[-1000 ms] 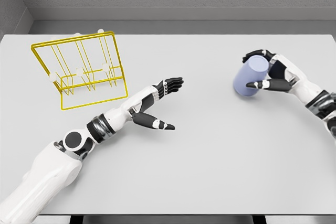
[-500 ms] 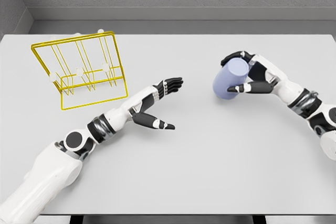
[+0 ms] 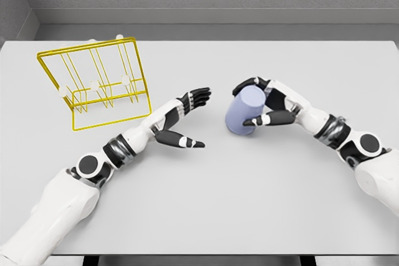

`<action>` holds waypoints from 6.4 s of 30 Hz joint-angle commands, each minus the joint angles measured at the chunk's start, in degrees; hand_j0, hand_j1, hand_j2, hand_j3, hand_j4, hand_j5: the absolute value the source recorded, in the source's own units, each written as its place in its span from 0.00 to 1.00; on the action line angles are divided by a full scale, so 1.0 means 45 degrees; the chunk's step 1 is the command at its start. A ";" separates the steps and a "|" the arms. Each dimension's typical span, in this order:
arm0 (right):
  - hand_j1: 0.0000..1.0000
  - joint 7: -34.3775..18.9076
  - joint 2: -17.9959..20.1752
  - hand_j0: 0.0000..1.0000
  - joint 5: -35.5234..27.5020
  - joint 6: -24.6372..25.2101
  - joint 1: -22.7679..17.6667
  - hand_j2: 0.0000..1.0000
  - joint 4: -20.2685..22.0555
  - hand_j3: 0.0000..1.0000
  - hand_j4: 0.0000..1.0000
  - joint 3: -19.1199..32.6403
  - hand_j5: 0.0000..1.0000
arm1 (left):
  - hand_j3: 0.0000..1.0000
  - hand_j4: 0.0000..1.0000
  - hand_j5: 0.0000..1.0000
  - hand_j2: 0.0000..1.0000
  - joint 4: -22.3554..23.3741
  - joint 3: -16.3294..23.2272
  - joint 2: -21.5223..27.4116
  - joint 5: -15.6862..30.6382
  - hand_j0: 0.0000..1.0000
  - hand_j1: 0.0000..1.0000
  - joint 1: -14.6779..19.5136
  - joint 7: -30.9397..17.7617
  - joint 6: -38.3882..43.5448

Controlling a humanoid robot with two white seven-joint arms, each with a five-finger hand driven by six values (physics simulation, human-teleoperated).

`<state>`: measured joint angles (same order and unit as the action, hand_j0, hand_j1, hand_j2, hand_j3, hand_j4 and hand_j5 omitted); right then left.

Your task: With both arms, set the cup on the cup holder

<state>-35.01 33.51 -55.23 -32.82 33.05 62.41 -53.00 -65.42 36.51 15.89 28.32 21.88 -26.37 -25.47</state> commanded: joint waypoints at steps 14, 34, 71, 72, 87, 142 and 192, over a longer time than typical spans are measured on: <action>0.60 0.0003 -0.0553 0.60 0.0341 0.0125 0.0000 0.60 -0.0118 0.60 0.60 -0.0507 0.60 | 1.00 1.00 1.00 1.00 0.0650 -0.0183 -0.0424 -0.0122 1.00 1.00 0.0039 -0.0057 -0.0063; 1.00 0.0003 -0.0611 1.00 0.1688 0.0067 0.0293 1.00 -0.0333 1.00 1.00 -0.0370 1.00 | 1.00 1.00 1.00 1.00 0.0670 -0.0750 -0.0483 -0.1470 1.00 1.00 0.0039 -0.0018 -0.0297; 1.00 0.4069 0.2807 1.00 1.3485 -0.0484 0.4063 1.00 -0.1231 1.00 1.00 0.0001 1.00 | 1.00 1.00 1.00 1.00 0.1255 -0.0750 -0.1772 -0.2115 1.00 1.00 0.0391 -0.0546 -0.0844; 1.00 0.4069 0.2885 1.00 1.3485 -0.0484 0.4063 1.00 -0.1231 1.00 1.00 -0.0038 1.00 | 1.00 1.00 1.00 1.00 0.1295 -0.0750 -0.1772 -0.2115 1.00 1.00 0.0449 -0.0546 -0.0825; 1.00 0.3933 0.2787 1.00 1.3563 -0.0484 0.4121 1.00 -0.1153 1.00 1.00 -0.0116 1.00 | 1.00 1.00 1.00 1.00 0.1763 -0.0730 -0.2202 -0.2290 1.00 1.00 0.0625 -0.0565 -0.0844; 1.00 0.3952 0.2787 1.00 1.3544 -0.0484 0.4141 1.00 -0.1251 1.00 1.00 0.0138 1.00 | 0.39 0.39 0.39 0.39 -0.2181 -0.0886 -0.0152 -0.0123 0.39 0.39 0.0117 -0.0780 -0.1196; 1.00 0.3933 0.2748 1.00 1.3544 -0.0484 0.4141 1.00 -0.1251 1.00 1.00 0.0138 1.00 | 0.43 0.43 0.43 0.43 -0.5561 -0.3250 0.6665 0.3862 0.43 0.43 -0.1211 -0.0722 -0.1567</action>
<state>-17.34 45.84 6.10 -35.09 51.68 56.76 -52.48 -90.41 22.60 45.08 44.71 16.52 -29.64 -32.66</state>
